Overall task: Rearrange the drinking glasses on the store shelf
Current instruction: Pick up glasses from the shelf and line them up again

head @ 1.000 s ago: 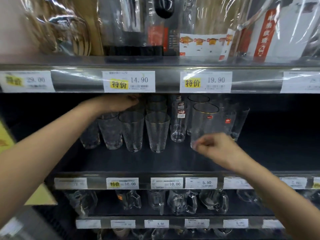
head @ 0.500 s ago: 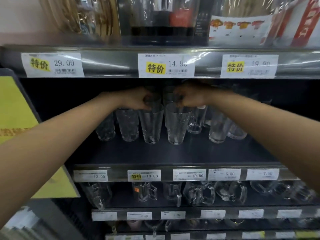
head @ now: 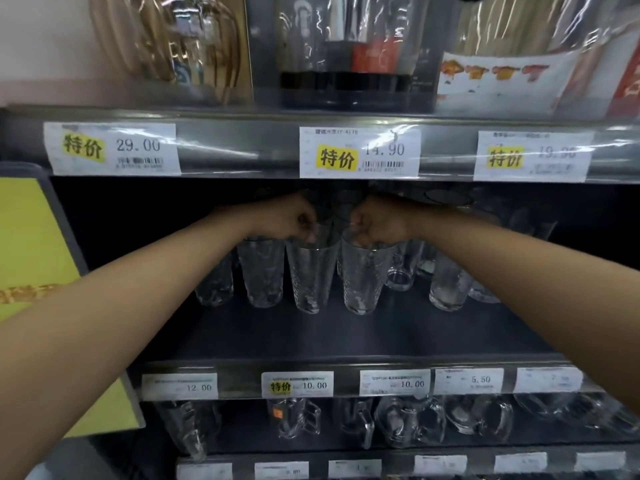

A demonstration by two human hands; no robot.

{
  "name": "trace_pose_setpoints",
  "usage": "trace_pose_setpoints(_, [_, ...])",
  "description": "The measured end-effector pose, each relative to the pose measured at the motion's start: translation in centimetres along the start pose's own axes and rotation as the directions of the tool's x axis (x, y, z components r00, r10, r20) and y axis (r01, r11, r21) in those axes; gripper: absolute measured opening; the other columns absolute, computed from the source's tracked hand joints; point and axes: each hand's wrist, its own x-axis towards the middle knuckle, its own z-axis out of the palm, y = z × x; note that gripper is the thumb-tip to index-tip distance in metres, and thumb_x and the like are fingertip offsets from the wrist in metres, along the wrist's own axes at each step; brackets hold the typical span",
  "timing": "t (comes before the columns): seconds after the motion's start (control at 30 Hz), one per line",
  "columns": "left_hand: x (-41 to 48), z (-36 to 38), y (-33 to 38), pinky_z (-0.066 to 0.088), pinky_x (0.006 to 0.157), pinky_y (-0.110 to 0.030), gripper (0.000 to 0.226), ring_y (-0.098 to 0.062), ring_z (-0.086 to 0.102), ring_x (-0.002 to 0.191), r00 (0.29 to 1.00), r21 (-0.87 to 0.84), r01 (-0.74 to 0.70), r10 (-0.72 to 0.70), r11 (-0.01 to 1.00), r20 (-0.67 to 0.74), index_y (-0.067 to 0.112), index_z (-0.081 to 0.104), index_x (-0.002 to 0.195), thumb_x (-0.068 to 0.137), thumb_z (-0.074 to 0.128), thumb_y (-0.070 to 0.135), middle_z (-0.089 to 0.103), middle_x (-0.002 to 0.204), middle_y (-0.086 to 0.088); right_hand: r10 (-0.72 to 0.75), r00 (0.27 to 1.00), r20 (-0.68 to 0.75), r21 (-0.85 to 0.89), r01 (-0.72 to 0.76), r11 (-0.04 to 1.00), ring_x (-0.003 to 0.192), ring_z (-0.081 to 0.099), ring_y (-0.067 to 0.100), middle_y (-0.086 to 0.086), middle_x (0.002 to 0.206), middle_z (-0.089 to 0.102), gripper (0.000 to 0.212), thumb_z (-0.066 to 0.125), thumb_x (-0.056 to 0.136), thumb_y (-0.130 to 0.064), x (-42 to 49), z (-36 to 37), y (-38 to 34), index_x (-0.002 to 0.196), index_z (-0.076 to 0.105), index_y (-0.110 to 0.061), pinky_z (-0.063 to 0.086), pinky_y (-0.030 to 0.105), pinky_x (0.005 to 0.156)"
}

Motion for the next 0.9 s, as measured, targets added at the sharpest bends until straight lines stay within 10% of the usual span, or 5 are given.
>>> trace_pose_setpoints(0.33, [0.0,-0.1,0.2,0.046,0.073,-0.026,0.012,-0.013,0.058,0.080,1.000,0.010,0.011,-0.011,1.000,0.005,0.005,0.073,0.095,0.087,0.074,0.013,0.067,0.085,-0.003,-0.006,0.999,-0.045,0.037,0.008,0.999,0.082,0.058,0.018,0.005,0.086,0.067,0.013,0.074,0.083,-0.011,0.4,0.7,0.6,0.095,0.070,-0.007,0.050,0.032,0.078])
trace_pose_setpoints(0.9, [-1.1,-0.4,1.3,0.045,0.074,-0.022,0.017,-0.015,0.060,0.088,0.995,-0.008,0.065,-0.066,0.998,-0.075,0.005,0.072,0.101,0.089,0.072,0.017,0.067,0.095,-0.004,0.014,1.000,-0.025,-0.011,-0.014,1.000,0.085,0.060,0.023,0.006,0.088,0.069,0.012,0.068,0.085,-0.011,-0.2,-0.3,0.2,0.096,0.068,-0.006,0.050,0.032,0.077])
